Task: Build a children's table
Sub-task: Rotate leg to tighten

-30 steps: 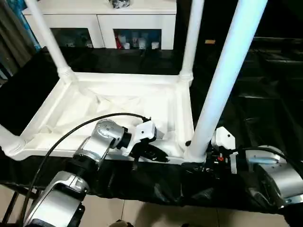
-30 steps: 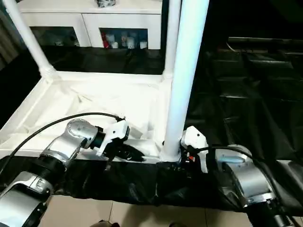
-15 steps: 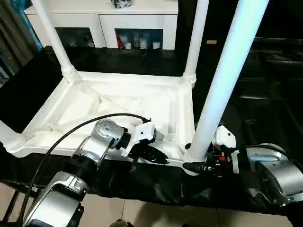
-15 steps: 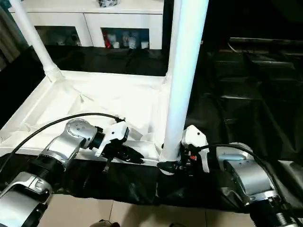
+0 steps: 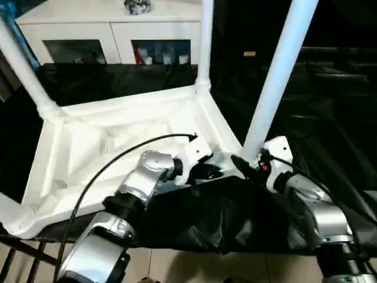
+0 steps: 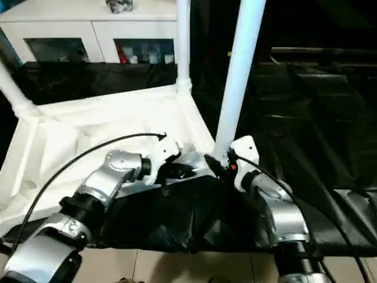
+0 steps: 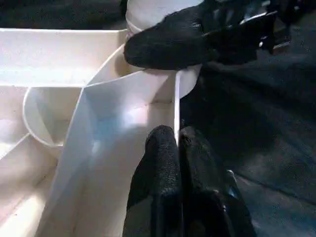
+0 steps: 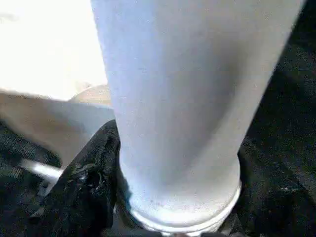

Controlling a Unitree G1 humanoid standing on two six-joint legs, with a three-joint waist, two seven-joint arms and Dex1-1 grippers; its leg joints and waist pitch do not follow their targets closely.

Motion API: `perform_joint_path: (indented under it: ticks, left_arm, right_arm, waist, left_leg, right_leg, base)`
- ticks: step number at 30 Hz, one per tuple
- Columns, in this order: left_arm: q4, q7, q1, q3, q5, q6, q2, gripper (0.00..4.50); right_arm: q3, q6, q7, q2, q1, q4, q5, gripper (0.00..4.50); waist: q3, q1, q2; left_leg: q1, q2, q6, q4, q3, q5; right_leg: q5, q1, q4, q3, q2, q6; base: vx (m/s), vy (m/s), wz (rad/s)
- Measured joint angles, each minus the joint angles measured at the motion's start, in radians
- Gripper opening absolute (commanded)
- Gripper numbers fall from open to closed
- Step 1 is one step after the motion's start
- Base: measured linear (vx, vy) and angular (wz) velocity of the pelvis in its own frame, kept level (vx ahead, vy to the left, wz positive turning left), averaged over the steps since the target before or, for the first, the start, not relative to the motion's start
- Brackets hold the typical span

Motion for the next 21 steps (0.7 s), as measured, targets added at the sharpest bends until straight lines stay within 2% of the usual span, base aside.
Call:
perform_joint_path:
  ticks: [5,6,7,9,11,13,17,21]
  left_arm:
    - [0.016,0.055,-0.008,0.007,0.011,-0.002,-0.017,0.0]
    - [0.016,0.057,-0.008,0.007,0.012,-0.004,-0.017,0.0]
    - [0.016,0.058,-0.008,0.007,0.015,-0.007,-0.017,0.0]
    - [0.016,0.049,-0.008,0.007,0.018,-0.013,-0.017,0.0]
    - [0.016,0.042,-0.008,0.007,0.019,-0.019,-0.015,0.0]
    - [0.014,0.017,-0.008,0.006,0.018,-0.031,-0.002,0.0]
    - [-0.007,-0.097,0.007,0.006,-0.018,-0.053,0.046,0.0]
    - [-0.043,-0.248,0.023,-0.008,-0.057,-0.063,0.094,0.0]
  right_arm:
    - [-0.019,-0.039,-0.122,0.074,-0.023,0.042,-0.034,2.72]
    - [-0.019,-0.048,-0.125,0.076,-0.023,0.048,-0.035,3.07]
    - [-0.02,-0.054,-0.125,0.077,-0.023,0.051,-0.035,3.07]
    - [-0.02,-0.059,-0.124,0.076,-0.023,0.052,-0.035,3.44]
    - [-0.019,-0.063,-0.107,0.075,-0.021,0.051,-0.035,3.51]
    - [-0.01,-0.073,-0.06,0.055,-0.017,0.049,-0.035,3.76]
    - [0.031,-0.084,0.109,-0.037,0.029,-0.015,-0.017,3.76]
    - [0.079,-0.082,0.286,-0.132,0.052,-0.072,0.022,3.76]
  waist:
    - [0.0,-0.003,0.0]
    - [0.0,-0.004,0.0]
    - [0.0,-0.004,0.0]
    - [0.0,-0.005,0.0]
    - [0.0,-0.005,0.0]
    - [0.0,-0.008,0.0]
    - [0.001,-0.01,0.0]
    - [0.002,0.007,0.003]
  left_leg:
    - [0.0,0.0,0.0,0.0,0.0,0.0]
    - [0.0,0.0,0.0,0.0,0.0,0.0]
    - [0.0,0.0,0.0,0.0,0.0,0.0]
    - [-0.001,0.0,0.0,-0.001,0.0,0.0]
    - [-0.001,0.0,0.0,-0.001,0.0,0.0]
    - [-0.002,0.0,0.0,-0.001,0.0,0.0]
    - [-0.003,0.0,0.0,-0.007,0.0,0.0]
    - [-0.008,0.002,0.002,-0.012,0.0,0.001]
  right_leg:
    - [0.0,0.0,-0.001,0.0,0.0,0.0]
    - [0.0,0.0,-0.002,0.0,0.0,0.0]
    - [0.0,0.0,-0.002,0.0,0.0,0.0]
    - [0.0,0.0,-0.004,0.0,0.0,0.0]
    - [0.0,-0.001,-0.004,0.0,0.0,0.0]
    - [0.0,-0.001,-0.004,0.0,0.0,0.0]
    - [0.003,-0.004,-0.004,-0.001,0.001,-0.004]
    - [0.001,-0.011,-0.002,-0.004,0.002,-0.007]
  base:
    - [0.0,0.0,0.0]
    - [0.0,0.0,0.0]
    - [0.0,0.0,0.0]
    - [0.0,0.0,0.0]
    - [0.0,0.0,0.0]
    - [0.0,0.0,0.0]
    - [0.0,0.0,0.0]
    - [0.015,-0.007,0.01]
